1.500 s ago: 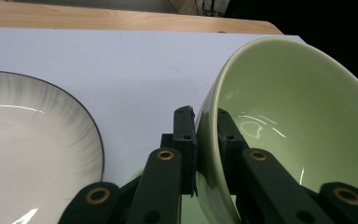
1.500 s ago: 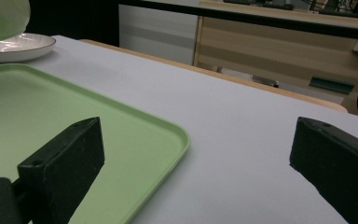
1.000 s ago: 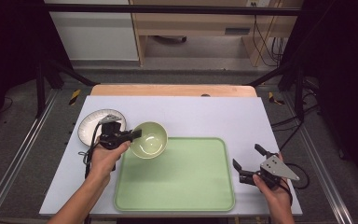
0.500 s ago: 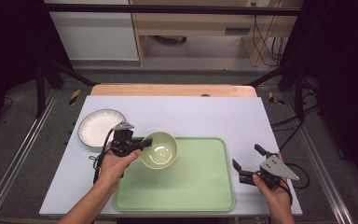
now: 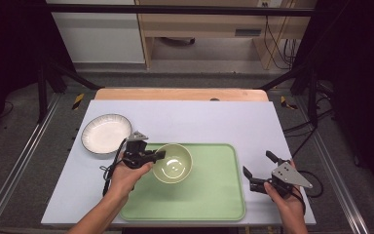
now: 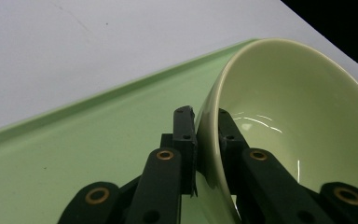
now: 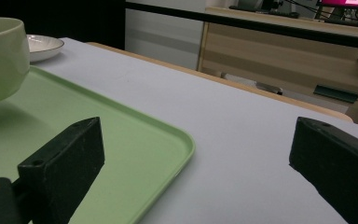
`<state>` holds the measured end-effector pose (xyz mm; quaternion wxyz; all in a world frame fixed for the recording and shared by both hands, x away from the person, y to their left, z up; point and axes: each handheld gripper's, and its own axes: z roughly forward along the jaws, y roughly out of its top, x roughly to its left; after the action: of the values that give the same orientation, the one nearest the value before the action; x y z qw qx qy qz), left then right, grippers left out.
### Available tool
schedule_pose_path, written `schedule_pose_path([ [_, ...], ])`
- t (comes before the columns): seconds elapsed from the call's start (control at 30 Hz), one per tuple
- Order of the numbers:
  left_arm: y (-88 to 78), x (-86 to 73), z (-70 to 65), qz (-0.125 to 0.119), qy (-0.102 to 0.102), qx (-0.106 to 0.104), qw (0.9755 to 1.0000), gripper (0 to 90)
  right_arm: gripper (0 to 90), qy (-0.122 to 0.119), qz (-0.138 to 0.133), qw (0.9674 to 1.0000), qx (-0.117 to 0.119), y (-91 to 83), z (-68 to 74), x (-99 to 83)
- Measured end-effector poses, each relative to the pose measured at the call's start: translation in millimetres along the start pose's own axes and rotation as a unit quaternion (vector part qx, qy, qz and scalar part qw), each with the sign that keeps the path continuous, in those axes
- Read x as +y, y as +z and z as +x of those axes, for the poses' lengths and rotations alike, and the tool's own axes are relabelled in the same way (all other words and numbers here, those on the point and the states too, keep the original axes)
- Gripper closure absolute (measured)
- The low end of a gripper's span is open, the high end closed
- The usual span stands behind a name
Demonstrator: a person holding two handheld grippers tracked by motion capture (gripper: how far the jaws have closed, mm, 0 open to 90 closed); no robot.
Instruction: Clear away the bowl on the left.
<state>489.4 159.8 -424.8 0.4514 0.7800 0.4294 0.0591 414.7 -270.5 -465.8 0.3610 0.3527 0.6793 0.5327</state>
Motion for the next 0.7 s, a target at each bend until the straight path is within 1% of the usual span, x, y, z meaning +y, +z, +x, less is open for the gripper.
schedule_pose_path([
  [0.3, 5.7, -5.9, -2.1, 0.012, 0.002, -0.002, 0.9999, 82.0, 3.4, 0.001, 0.001, 1.0, 0.0, 0.2, 0.0, -0.1],
  [0.33, 5.9, -6.5, -2.1, 0.013, 0.003, 0.001, 0.9999, 82.0, 3.5, 0.001, 0.001, 1.0, -0.001, 0.2, 0.0, -0.1],
  [0.37, 6.8, -7.1, -1.9, 0.014, 0.003, -0.002, 0.9999, 82.0, 3.5, 0.001, 0.001, 1.0, -0.001, 0.2, 0.0, -0.1],
  [0.43, 7.1, -7.8, -1.9, 0.016, 0.004, 0.001, 0.9999, 81.9, 3.5, 0.002, 0.002, 1.0, 0.0, 0.3, 0.0, -0.2],
  [0.47, 8.0, -8.3, -1.9, 0.016, 0.003, -0.002, 0.9999, 81.9, 3.5, 0.002, 0.002, 1.0, -0.001, 0.4, 0.1, -0.3],
  [0.6, 8.7, -9.5, -1.8, 0.019, 0.004, 0.002, 0.9998, 81.9, 3.5, 0.002, 0.002, 1.0, 0.0, 0.3, -0.1, -0.2],
  [0.7, 9.8, -11.0, -2.4, 0.021, 0.003, 0.0, 0.9998, 81.9, 3.5, 0.003, 0.002, 1.0, 0.0, 0.2, 0.0, -0.3],
])
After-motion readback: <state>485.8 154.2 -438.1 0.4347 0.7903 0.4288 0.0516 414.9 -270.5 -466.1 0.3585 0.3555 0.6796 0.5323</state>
